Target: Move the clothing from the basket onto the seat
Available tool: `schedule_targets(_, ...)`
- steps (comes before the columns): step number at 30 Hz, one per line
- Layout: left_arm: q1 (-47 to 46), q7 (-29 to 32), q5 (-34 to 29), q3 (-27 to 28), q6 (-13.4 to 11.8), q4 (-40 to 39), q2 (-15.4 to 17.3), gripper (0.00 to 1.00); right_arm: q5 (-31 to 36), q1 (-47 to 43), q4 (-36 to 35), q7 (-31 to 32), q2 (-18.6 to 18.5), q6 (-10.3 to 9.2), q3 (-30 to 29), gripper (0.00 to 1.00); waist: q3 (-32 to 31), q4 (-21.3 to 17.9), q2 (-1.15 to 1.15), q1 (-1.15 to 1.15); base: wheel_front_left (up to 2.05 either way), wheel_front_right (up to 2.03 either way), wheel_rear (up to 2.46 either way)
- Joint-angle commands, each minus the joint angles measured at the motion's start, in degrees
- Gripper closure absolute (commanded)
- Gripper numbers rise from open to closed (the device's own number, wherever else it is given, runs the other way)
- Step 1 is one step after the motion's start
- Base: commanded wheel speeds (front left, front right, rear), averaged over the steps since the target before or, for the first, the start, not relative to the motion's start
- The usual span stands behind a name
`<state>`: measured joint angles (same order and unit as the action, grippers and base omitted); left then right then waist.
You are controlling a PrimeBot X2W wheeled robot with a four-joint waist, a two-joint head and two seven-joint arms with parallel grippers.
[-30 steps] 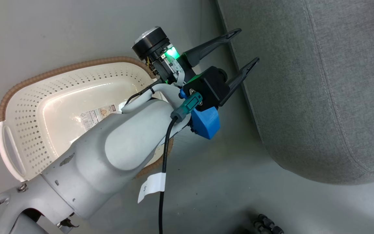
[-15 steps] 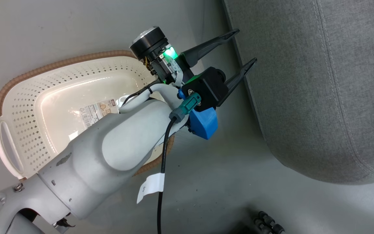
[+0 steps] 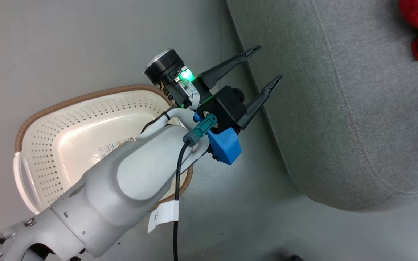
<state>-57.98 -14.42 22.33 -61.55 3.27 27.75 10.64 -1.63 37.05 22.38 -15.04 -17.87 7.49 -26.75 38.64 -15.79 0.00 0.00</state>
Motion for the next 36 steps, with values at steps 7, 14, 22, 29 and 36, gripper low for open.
schedule_targets(7, 5.12, -0.8, 1.37, 7.53, -3.15, -2.6, 1.21, 0.0, -0.11, -6.4, -6.91, -0.22, 1.52, 0.01, 5.44, 0.0, -10.18, 1.62, 0.0, 0.0, 0.0, 0.0, 0.0)
schedule_targets(14, 10.94, -0.83, -0.13, 17.12, -5.66, -7.35, 2.78, 0.0, -0.22, -8.7, -10.1, -0.22, 3.05, 0.01, 12.76, 0.0, -15.57, 4.52, 0.0, 0.0, 0.0, 0.0, 0.0)
schedule_targets(22, 20.13, -0.84, -2.43, 30.1, -5.93, -10.13, 2.16, 0.0, -0.71, -9.67, -10.39, -0.22, 4.64, 0.01, 21.83, 0.0, -21.31, 9.62, 0.0, 0.0, 0.0, 0.0, 0.0)
schedule_targets(29, 30.25, -0.84, -5.82, 41.05, -4.32, -11.44, 0.2, 0.0, -1.66, -12.97, -9.19, -0.22, 6.94, 0.01, 25.72, 0.0, -27.16, 13.88, 0.0, 0.0, 0.0, 0.0, 0.0)
schedule_targets(36, 39.31, -0.84, -8.99, 48.19, -2.32, -12.41, -1.83, 0.0, -2.17, -18.99, -7.78, -0.22, 8.8, 0.01, 25.08, 0.0, -31.89, 16.24, 0.0, 0.0, 0.0, 0.0, 0.0)
